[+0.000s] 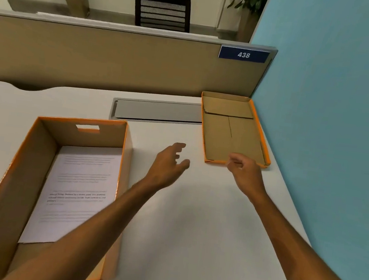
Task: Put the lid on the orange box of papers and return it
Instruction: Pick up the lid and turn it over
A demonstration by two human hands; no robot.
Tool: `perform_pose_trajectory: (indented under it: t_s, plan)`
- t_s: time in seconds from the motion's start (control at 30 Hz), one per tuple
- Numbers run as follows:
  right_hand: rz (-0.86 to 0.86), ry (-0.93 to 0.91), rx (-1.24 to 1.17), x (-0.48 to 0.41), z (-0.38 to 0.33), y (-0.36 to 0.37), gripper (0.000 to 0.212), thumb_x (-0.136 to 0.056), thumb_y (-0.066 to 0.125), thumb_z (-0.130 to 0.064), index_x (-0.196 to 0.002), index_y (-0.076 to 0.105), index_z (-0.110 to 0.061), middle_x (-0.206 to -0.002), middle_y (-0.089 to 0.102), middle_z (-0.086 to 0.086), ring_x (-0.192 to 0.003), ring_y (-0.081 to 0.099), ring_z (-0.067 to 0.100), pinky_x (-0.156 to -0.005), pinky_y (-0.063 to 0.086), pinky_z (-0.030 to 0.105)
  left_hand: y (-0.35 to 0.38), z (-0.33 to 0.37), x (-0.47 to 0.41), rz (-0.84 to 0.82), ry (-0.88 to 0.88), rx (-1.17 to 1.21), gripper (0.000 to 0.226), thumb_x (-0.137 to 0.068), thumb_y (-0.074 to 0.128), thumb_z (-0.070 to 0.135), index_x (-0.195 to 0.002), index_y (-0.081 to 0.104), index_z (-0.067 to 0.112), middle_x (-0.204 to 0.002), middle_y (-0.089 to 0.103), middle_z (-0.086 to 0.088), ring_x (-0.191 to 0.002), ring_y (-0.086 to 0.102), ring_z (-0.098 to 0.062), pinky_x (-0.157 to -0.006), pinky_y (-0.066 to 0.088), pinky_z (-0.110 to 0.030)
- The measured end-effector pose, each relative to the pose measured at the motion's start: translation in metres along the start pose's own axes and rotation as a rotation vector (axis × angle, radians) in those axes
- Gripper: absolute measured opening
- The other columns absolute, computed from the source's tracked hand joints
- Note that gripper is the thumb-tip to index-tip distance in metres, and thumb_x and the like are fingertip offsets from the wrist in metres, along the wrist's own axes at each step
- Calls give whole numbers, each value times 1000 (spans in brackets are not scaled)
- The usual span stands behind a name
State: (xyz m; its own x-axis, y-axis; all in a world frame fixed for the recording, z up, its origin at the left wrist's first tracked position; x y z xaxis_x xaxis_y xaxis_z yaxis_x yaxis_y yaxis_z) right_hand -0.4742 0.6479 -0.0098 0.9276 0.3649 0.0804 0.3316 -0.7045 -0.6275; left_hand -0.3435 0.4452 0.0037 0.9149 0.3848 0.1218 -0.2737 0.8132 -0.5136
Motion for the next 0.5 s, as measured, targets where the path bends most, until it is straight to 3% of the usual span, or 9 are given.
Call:
perform_pose_trajectory:
  t_s: [0.3,0.5]
  plan:
    - [12,-9,273,-78,73,-9,46,-92,65,-11,-137,57,-3,-143,53,20,-134,45,34,-109,40,47,81,-18,-92,-88,-284,95,61,-87,69,28,-142,47,15,-140,56,-13,-122,55,-25,-85,45,-30]
    - [92,148,381,-108,130,-31,65,-94,63,-22,-151,36,-6,-158,28,24,-145,25,40,-115,28,54,114,-31,-128,-83,-402,117,67,-88,69,27,-146,40,12,-145,50,-13,-126,52,-28,-85,42,-29]
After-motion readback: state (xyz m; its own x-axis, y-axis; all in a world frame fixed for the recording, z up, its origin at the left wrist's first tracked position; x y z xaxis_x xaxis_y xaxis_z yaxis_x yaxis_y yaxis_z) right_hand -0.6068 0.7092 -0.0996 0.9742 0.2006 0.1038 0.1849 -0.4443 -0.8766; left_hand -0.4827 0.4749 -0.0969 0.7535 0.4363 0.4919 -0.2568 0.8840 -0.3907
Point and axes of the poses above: each hand's wrist, its own x-axis away from the middle knuckle, its own y-axis out of the palm, z = x × y, the point moved 7 cm from there along -x, towards the middle knuckle
